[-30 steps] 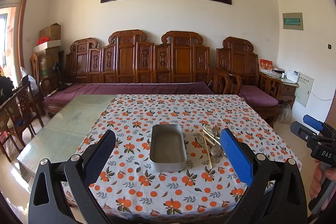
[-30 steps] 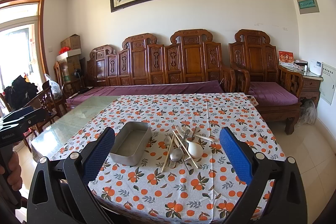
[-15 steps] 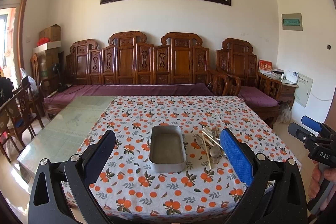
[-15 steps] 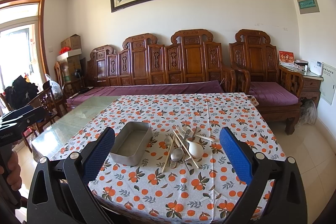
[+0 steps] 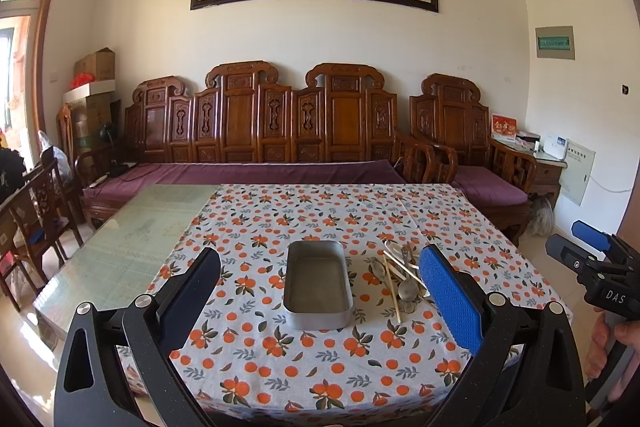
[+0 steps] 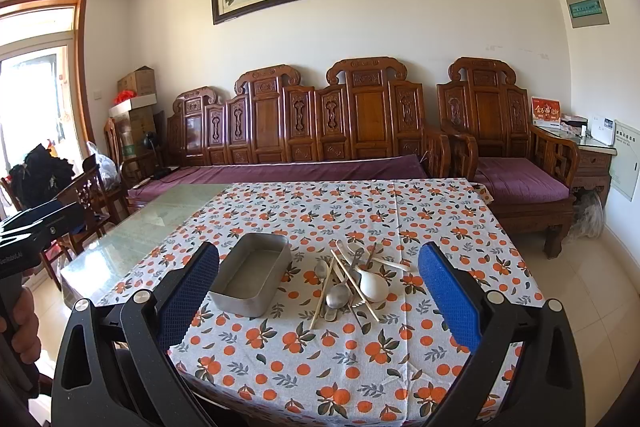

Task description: Organize utensils

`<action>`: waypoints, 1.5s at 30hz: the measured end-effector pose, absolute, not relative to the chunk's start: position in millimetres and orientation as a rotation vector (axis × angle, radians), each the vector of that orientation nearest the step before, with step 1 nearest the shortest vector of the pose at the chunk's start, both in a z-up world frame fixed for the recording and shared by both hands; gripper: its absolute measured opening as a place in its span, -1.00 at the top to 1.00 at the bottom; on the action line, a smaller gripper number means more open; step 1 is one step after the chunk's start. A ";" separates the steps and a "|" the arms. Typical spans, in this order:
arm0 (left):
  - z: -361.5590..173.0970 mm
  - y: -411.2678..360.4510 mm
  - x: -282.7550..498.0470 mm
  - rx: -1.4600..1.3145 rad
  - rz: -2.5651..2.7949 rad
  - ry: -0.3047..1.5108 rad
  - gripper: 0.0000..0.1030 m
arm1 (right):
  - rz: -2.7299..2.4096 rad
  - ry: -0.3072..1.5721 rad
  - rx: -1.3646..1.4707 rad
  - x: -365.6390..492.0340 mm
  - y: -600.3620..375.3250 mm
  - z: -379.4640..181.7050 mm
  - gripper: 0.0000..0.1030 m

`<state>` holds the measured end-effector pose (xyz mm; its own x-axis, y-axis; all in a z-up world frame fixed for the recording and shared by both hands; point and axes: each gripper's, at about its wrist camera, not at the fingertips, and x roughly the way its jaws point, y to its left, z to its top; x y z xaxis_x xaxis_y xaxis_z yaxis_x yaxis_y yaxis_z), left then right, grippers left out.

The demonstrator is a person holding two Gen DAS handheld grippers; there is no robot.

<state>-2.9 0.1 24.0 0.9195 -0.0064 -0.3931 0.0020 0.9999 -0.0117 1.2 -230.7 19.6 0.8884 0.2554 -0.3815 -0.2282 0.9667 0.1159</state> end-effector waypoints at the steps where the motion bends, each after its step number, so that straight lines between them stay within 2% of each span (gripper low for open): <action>1: 25.2 -0.1 -2.3 -0.011 -0.005 0.404 -0.87 | 0.251 0.405 0.069 1.1 -230.9 19.6 -0.95; 11: 18.7 -2.8 2.3 -0.008 -0.018 0.425 -0.87 | 0.254 0.420 0.071 0.7 -226.3 16.1 -0.95; 27: -40.4 -15.8 40.4 0.038 -0.101 0.575 -0.87 | 0.256 0.509 0.075 42.6 -240.2 -29.0 -0.92; 33: -56.3 -20.2 60.2 0.045 -0.137 0.632 -0.87 | 0.272 0.550 0.067 67.4 -243.4 -48.3 -0.80; 41: -74.0 -29.2 91.0 0.064 -0.183 0.688 -0.87 | 0.285 0.599 0.065 101.2 -249.8 -67.8 -0.41; 45: -82.1 -33.2 111.2 0.064 -0.210 0.716 -0.74 | 0.284 0.629 0.062 122.7 -252.5 -79.5 -0.26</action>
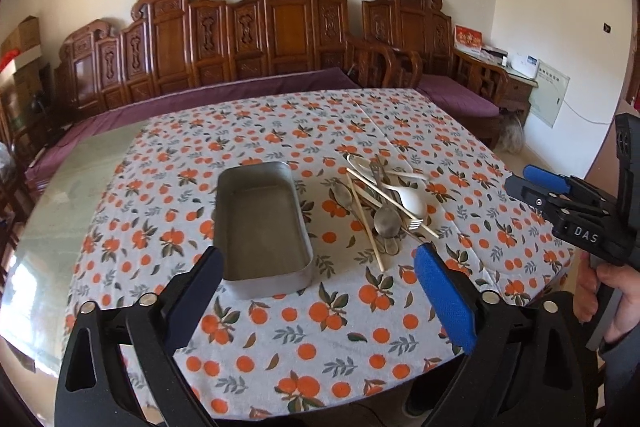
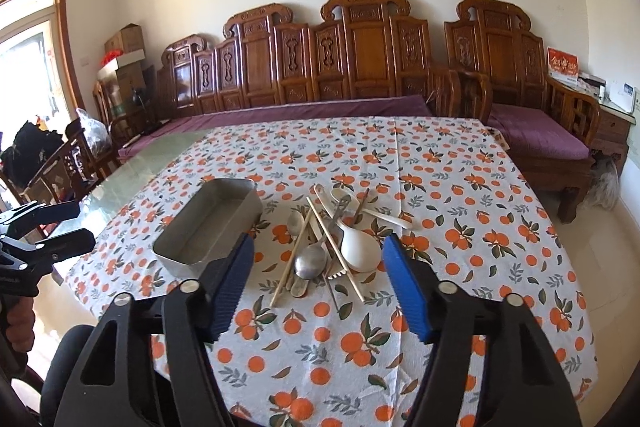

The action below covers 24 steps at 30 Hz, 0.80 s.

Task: Organize utensils
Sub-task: 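Reach into the utensil pile and grasp a wooden chopstick with each tool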

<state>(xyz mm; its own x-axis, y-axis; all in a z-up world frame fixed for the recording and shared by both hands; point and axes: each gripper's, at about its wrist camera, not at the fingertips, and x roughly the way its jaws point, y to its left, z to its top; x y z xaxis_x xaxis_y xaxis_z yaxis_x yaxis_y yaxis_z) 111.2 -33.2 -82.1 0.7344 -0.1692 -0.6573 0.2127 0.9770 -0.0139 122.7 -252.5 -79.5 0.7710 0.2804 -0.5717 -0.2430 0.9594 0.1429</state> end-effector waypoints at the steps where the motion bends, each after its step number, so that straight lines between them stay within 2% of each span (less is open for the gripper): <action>1: -84.8 -34.5 117.2 0.063 -0.214 0.722 -0.70 | 0.283 0.637 0.060 128.9 -254.0 -83.0 -0.22; 9: -111.7 -56.0 157.1 0.069 -0.260 0.774 -0.46 | 0.287 0.690 0.045 170.4 -258.9 -107.7 0.03; 24: -187.5 -104.0 230.5 0.071 -0.325 0.951 0.04 | 0.289 0.798 0.072 220.3 -275.0 -170.9 0.09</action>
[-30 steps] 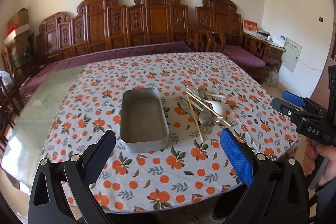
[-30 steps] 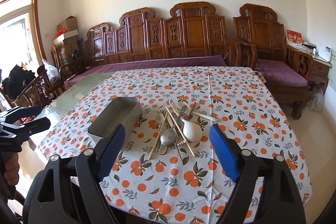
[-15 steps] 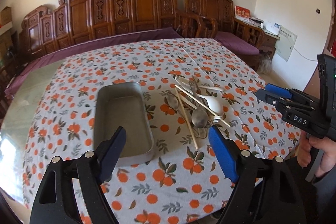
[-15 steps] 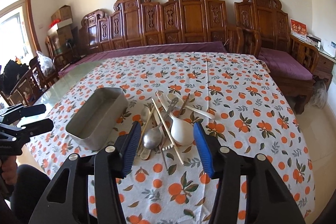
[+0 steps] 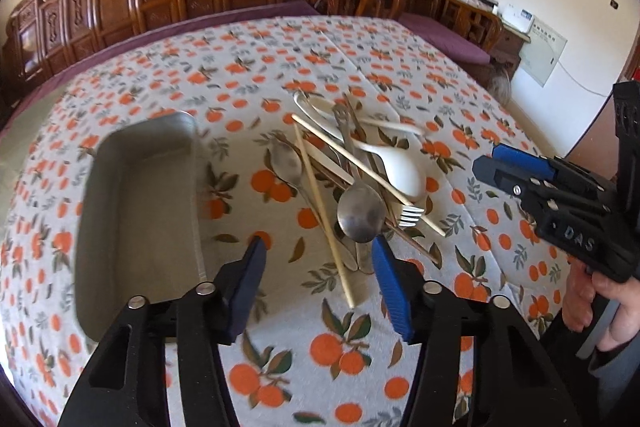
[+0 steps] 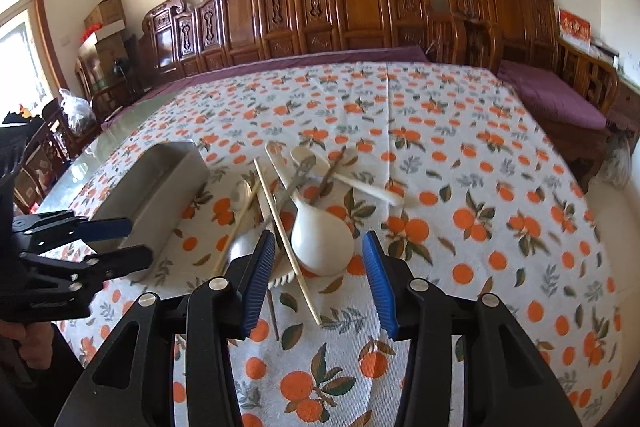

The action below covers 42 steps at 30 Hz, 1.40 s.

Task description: Organize utensils

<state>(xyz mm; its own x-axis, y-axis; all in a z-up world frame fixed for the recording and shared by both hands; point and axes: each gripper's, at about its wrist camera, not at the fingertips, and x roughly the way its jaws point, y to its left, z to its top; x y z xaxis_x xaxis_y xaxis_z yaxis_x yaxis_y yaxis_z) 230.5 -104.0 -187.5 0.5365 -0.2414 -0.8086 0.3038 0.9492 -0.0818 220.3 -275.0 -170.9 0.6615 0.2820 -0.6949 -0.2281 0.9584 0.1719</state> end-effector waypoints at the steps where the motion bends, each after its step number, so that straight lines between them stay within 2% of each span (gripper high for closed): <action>1: -193.4 -107.9 234.2 0.077 -0.327 0.961 0.10 | 0.292 0.804 0.074 221.9 -274.9 -174.1 0.10; 7: -225.5 -117.8 244.1 0.063 -0.331 1.017 0.35 | 0.299 0.829 0.079 225.1 -277.5 -186.9 0.15; 17: -248.7 -112.5 253.6 0.015 -0.321 1.067 0.59 | 0.335 0.867 0.071 234.5 -266.2 -199.5 0.21; 19: -249.0 -109.6 254.5 0.000 -0.326 1.072 0.86 | 0.337 0.878 0.066 235.7 -264.1 -202.3 0.21; 20: -249.4 -108.5 254.7 -0.004 -0.330 1.074 0.89 | 0.338 0.882 0.063 236.1 -263.3 -203.4 0.22; 28: -235.5 -103.9 245.8 0.022 -0.340 1.028 0.92 | 0.352 0.920 0.048 237.7 -260.8 -212.6 0.29; 42: -204.0 -89.1 236.8 -0.005 -0.355 0.949 0.92 | 0.376 0.978 -0.121 233.5 -238.2 -232.3 0.68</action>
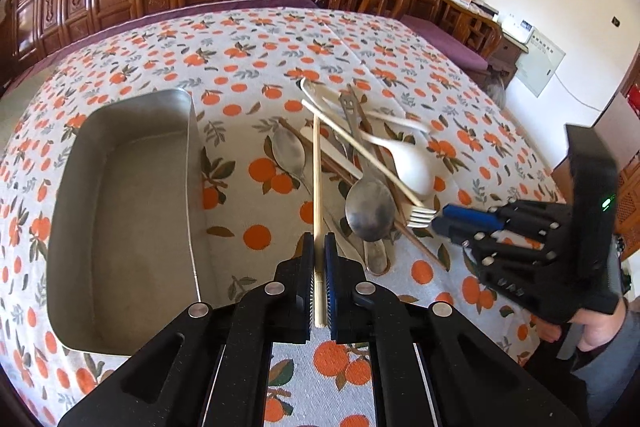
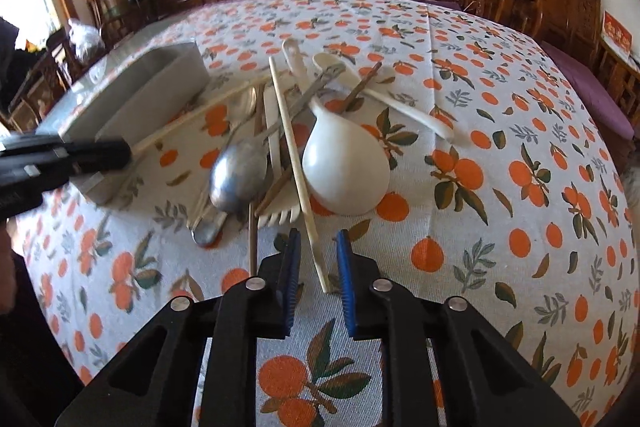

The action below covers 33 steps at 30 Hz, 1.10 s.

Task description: Organize utensils

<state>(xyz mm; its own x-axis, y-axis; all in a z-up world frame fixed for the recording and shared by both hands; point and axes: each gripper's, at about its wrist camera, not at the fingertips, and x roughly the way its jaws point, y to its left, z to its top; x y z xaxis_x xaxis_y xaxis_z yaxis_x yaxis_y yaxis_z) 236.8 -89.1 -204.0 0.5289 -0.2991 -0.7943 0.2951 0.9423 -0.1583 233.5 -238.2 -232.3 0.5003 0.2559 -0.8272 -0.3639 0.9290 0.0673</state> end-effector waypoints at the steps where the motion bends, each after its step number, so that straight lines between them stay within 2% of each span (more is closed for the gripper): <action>1: -201.2 -88.5 234.8 -0.004 -0.357 0.943 0.92 | 0.378 0.978 -0.141 232.2 -235.4 -233.3 0.70; 3: -197.1 -87.4 231.3 -0.004 -0.361 0.932 0.92 | 0.379 0.980 -0.170 231.0 -231.3 -235.1 0.85; 5: -192.9 -86.3 226.9 -0.001 -0.363 0.920 0.92 | 0.378 0.972 -0.195 229.9 -229.1 -235.9 0.88; 22: -150.0 -42.9 194.6 -0.027 -0.295 0.805 0.92 | 0.402 0.837 -0.100 207.4 -233.9 -190.5 0.89; 33: -156.1 3.3 204.0 -0.051 -0.191 0.819 0.92 | 0.485 0.824 -0.097 204.5 -201.6 -182.0 0.89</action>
